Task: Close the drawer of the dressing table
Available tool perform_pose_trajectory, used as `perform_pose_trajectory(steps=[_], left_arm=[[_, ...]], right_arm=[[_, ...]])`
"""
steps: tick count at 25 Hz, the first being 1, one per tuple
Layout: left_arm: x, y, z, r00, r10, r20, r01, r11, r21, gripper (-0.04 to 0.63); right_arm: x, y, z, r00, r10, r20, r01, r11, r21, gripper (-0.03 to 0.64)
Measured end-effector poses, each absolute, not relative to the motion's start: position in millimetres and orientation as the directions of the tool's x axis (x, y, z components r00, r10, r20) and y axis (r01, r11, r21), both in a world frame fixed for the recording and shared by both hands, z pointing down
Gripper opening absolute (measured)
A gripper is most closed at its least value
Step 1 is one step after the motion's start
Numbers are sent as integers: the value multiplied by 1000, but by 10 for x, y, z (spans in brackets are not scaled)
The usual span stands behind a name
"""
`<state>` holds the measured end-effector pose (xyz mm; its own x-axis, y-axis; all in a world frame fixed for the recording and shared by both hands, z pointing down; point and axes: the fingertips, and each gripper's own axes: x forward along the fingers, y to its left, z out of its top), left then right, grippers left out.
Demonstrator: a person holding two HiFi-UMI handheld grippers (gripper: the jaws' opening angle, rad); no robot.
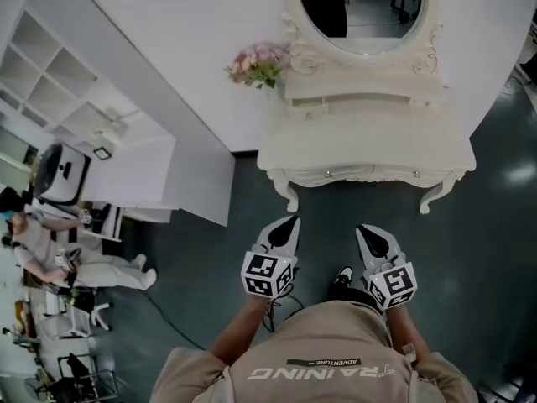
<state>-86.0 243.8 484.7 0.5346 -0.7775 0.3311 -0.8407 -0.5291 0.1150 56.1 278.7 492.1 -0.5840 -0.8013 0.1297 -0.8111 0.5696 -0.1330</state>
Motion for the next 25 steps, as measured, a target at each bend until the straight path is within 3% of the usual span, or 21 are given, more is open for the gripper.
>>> perform_pose_trajectory(steps=[5, 11, 25], left_arm=[[-755, 1976, 4653, 531, -798, 283, -847, -503, 172, 15], [-891, 1860, 4998, 466, -812, 351, -879, -379, 291, 15], [-1298, 1069, 5159, 436, -817, 377, -895, -348, 279, 15]], right_arm=[[692, 2349, 4863, -600, -789, 131, -800, 586, -130, 2], [680, 2116, 4945, -639, -746, 186, -768, 627, -126, 2], [289, 1310, 4991, -655, -725, 212, -755, 640, -144, 2]])
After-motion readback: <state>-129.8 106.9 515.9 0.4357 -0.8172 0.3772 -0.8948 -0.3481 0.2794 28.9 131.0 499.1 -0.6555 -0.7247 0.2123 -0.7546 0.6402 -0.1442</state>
